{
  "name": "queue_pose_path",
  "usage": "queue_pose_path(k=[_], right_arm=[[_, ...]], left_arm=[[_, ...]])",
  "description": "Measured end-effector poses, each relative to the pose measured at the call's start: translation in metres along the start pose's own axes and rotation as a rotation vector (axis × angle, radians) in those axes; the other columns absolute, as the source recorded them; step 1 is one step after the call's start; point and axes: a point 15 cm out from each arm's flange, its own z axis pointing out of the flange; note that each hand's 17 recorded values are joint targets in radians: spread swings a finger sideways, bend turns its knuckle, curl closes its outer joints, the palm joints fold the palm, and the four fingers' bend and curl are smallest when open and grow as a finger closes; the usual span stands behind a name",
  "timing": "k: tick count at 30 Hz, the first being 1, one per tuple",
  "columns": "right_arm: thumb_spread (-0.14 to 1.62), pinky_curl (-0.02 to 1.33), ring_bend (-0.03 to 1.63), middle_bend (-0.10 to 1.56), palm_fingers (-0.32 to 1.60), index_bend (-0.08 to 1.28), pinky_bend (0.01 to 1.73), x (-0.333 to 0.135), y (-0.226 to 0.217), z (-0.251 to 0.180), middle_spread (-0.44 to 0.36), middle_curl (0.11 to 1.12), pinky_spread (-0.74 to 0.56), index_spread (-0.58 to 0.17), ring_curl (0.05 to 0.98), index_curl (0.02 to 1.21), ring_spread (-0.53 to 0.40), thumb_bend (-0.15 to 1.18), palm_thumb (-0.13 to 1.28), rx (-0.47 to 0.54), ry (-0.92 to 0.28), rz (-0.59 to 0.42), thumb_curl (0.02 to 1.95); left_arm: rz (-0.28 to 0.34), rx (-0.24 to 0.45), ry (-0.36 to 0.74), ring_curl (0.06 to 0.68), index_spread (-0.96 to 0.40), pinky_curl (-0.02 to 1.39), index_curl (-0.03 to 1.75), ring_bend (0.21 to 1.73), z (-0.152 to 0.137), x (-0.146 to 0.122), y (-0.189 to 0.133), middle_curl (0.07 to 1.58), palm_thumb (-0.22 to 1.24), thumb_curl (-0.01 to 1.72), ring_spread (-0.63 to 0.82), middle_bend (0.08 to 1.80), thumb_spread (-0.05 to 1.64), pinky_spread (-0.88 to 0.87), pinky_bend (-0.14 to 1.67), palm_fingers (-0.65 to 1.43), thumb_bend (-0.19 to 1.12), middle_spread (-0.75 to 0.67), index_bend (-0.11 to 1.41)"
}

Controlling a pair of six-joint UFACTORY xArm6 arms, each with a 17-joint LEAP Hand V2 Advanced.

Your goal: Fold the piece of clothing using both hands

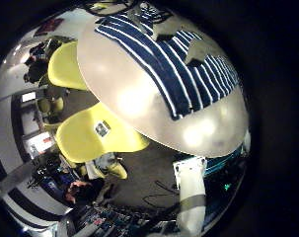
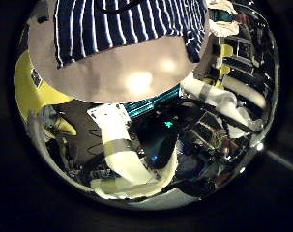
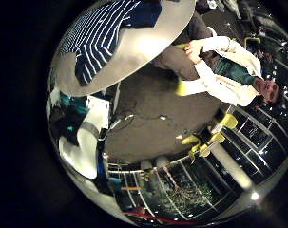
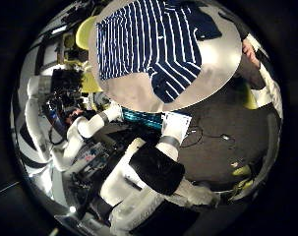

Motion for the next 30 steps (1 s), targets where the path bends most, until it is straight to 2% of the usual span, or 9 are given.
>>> queue_pose_path(k=[8,17,19,20,23,25,28,29,30], right_arm=[[1.37,0.23,0.62,0.29,0.33,0.17,0.39,-0.012,-0.001,-0.002,0.028,0.38,0.39,-0.331,0.183,0.32,0.127,-0.01,0.31,-0.010,0.007,0.009,0.22],[1.36,0.23,0.61,0.30,0.34,0.17,0.38,-0.019,0.007,-0.004,0.030,0.38,0.39,-0.330,0.185,0.32,0.137,-0.01,0.32,-0.040,0.003,0.018,0.22],[1.36,0.23,0.61,0.30,0.34,0.17,0.38,-0.020,0.008,-0.005,0.030,0.38,0.39,-0.328,0.185,0.32,0.138,-0.01,0.32,-0.039,0.004,0.019,0.22],[1.37,0.23,0.61,0.30,0.34,0.17,0.38,-0.021,0.008,-0.005,0.030,0.38,0.39,-0.324,0.185,0.32,0.138,-0.01,0.32,-0.041,0.005,0.019,0.22],[1.37,0.23,0.61,0.30,0.34,0.17,0.38,-0.024,0.011,-0.005,0.030,0.38,0.39,-0.320,0.185,0.32,0.139,-0.01,0.32,-0.055,0.003,0.020,0.22],[1.37,0.23,0.61,0.29,0.34,0.17,0.38,-0.024,0.011,-0.005,0.030,0.38,0.39,-0.319,0.185,0.32,0.139,-0.01,0.33,-0.055,0.002,0.021,0.22],[1.37,0.23,0.60,0.30,0.34,0.17,0.37,-0.025,0.013,-0.004,0.035,0.38,0.39,-0.318,0.186,0.32,0.139,-0.01,0.33,-0.059,-0.001,0.024,0.22],[1.37,0.23,0.60,0.29,0.34,0.17,0.37,-0.025,0.014,-0.004,0.036,0.38,0.39,-0.320,0.186,0.32,0.139,-0.01,0.33,-0.062,-0.002,0.024,0.22],[1.37,0.23,0.60,0.29,0.34,0.17,0.37,-0.026,0.014,-0.004,0.037,0.38,0.39,-0.320,0.186,0.32,0.139,-0.01,0.33,-0.060,-0.003,0.025,0.22]], left_arm=[[0.010,0.006,-0.092,0.181,-0.08,0.35,0.30,0.76,0.042,-0.003,-0.017,0.35,0.07,0.31,0.24,0.19,0.86,0.29,0.50,0.06,-0.03,0.14,0.15],[-0.009,0.021,-0.162,0.159,-0.07,0.30,0.34,0.68,0.051,-0.014,-0.025,0.41,0.18,0.32,0.15,0.36,0.91,0.22,0.37,0.27,-0.02,0.00,0.20],[-0.012,0.017,-0.163,0.158,-0.08,0.29,0.36,0.67,0.053,-0.015,-0.026,0.42,0.22,0.33,0.09,0.38,0.92,0.18,0.34,0.32,-0.02,-0.05,0.23],[-0.011,0.014,-0.163,0.162,-0.10,0.29,0.37,0.68,0.054,-0.015,-0.027,0.46,0.24,0.33,0.04,0.47,0.93,0.13,0.34,0.43,-0.01,-0.09,0.23],[-0.012,0.013,-0.170,0.163,-0.14,0.28,0.39,0.70,0.056,-0.015,-0.031,0.49,0.30,0.33,-0.11,0.56,0.95,0.02,0.34,0.56,-0.01,-0.18,0.23],[-0.013,0.014,-0.176,0.187,-0.19,0.29,0.41,0.79,0.055,-0.017,-0.033,0.53,0.35,0.34,-0.25,0.64,0.96,-0.12,0.39,0.74,-0.01,-0.25,0.23],[-0.019,0.022,-0.188,0.247,-0.25,0.32,0.45,0.93,0.052,-0.021,-0.040,0.59,0.41,0.35,-0.37,0.72,0.98,-0.30,0.47,0.93,0.00,-0.32,0.25],[-0.022,0.028,-0.191,0.297,-0.29,0.35,0.49,1.01,0.049,-0.022,-0.044,0.64,0.46,0.35,-0.41,0.76,0.99,-0.38,0.54,1.03,0.00,-0.35,0.27],[-0.026,0.034,-0.192,0.306,-0.32,0.36,0.50,1.04,0.046,-0.023,-0.045,0.65,0.50,0.35,-0.43,0.75,1.01,-0.43,0.58,1.07,0.02,-0.38,0.29]])
